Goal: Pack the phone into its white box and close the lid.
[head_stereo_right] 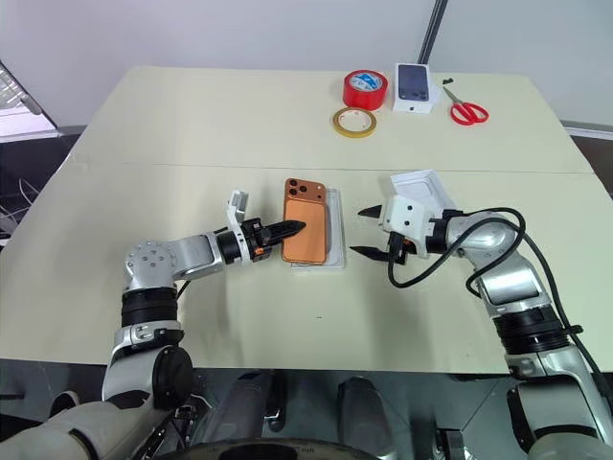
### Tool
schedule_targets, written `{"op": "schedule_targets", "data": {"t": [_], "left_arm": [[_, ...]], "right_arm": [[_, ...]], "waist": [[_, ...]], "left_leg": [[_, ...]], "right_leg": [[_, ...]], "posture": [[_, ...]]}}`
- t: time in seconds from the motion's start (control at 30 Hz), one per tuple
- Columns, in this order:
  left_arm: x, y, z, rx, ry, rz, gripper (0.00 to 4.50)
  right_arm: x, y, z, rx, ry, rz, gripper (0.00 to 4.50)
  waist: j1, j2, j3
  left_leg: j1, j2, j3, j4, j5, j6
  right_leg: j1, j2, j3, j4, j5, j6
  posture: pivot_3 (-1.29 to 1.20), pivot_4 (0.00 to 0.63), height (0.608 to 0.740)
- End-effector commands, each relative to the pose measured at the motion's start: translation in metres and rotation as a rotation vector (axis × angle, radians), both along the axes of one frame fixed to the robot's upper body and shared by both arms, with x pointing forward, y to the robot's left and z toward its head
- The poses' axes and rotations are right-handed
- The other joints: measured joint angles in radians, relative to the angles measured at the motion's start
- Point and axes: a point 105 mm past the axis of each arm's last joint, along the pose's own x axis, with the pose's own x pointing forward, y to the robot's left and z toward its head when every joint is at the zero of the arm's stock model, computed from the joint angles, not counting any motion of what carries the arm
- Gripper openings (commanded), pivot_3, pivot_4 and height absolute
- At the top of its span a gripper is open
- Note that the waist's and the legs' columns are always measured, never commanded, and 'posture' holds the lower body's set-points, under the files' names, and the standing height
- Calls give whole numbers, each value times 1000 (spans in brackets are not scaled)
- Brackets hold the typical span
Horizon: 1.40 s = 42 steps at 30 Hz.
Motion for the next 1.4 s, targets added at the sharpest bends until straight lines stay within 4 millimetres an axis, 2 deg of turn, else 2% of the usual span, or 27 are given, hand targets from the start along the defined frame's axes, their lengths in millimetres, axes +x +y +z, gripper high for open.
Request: {"op": "schedule_targets", "data": {"t": [0.03, 0.07, 0.13, 0.17, 0.3, 0.73, 0.87, 1.03, 1.1, 1.17, 1.27, 1.4], "left_arm": [[2, -5, 14, -6, -61, -15, 471], [2, -6, 14, -5, -62, -19, 980], [1, -9, 13, 17, -66, -25, 1665], [0, -11, 13, 11, -63, -35, 2288], [-1, -12, 17, 35, -88, -41, 4246], [0, 17, 31, 234, -241, 6, 4246], [11, 28, 42, 264, -302, 110, 4246], [22, 44, 32, 512, -440, 165, 1936], [25, 44, 27, 594, -486, 143, 789], [25, 37, 16, 651, -488, 87, 44], [17, 24, -2, 698, -463, -31, 44], [7, 1, -14, 691, -455, -168, 44]], "right_arm": [[7, -4, 13, -7, -89, -12, 3564], [8, -5, 13, -10, -94, -15, 3592], [10, -3, 11, -9, -102, -15, 3592], [10, -2, 11, -7, -107, -13, 3592], [10, 5, 8, 6, -107, -2, 3592], [17, 6, 1, -9, -113, -36, 3592], [26, 2, -1, -6, -120, -93, 3592], [31, -1, -5, -28, -138, -121, 1229], [31, 1, -7, -38, -143, -121, 98], [33, 1, -13, -75, -151, -125, 0], [34, 0, -24, -139, -151, -119, 0], [27, 7, -32, -83, -102, -96, 0]], "waist": [[1, 0, 0], [1, 0, 0], [3, 0, 0], [4, 0, 0], [4, 0, 0], [2, 1, 0], [2, 1, 0], [1, 1, 0], [1, 1, 0], [3, 1, 0], [3, 1, 0], [3, 1, 0]], "left_leg": [[0, 0, 0, 0, 0, 0], [0, 0, 0, 0, 0, 0], [0, 0, 0, 1, 0, 0], [0, 0, 0, 1, 0, 0], [1, 0, 0, 3, 0, 0], [1, 0, 0, 2, 0, 0], [0, 0, 0, 3, 0, 0], [0, 0, 0, 2, 0, 0], [0, 0, 0, 2, 0, 0], [0, 0, 0, 2, 0, 0], [0, 0, 1, 2, 0, 1], [0, 0, 0, 2, 0, 1]], "right_leg": [[0, 0, 0, 0, 0, 0], [0, 0, 0, 0, 0, 0], [1, 0, 0, 0, 0, 0], [1, 0, 0, 0, 0, 0], [3, 0, 0, 0, 0, 0], [2, 0, 0, 0, 0, 0], [2, 0, 0, 0, 0, 0], [2, 0, 0, 0, 0, 0], [2, 0, 0, 0, 0, 0], [2, 0, 0, 0, 0, 0], [2, 0, 0, 0, 0, 0], [2, 0, 0, 0, 0, 0]], "posture": [[0, 150, 728], [0, 150, 728], [0, 150, 728], [0, 150, 728], [0, 150, 728], [0, 150, 728], [0, 150, 728], [0, 150, 728], [0, 150, 728], [0, 150, 728], [0, 150, 728], [0, 150, 728]]}}
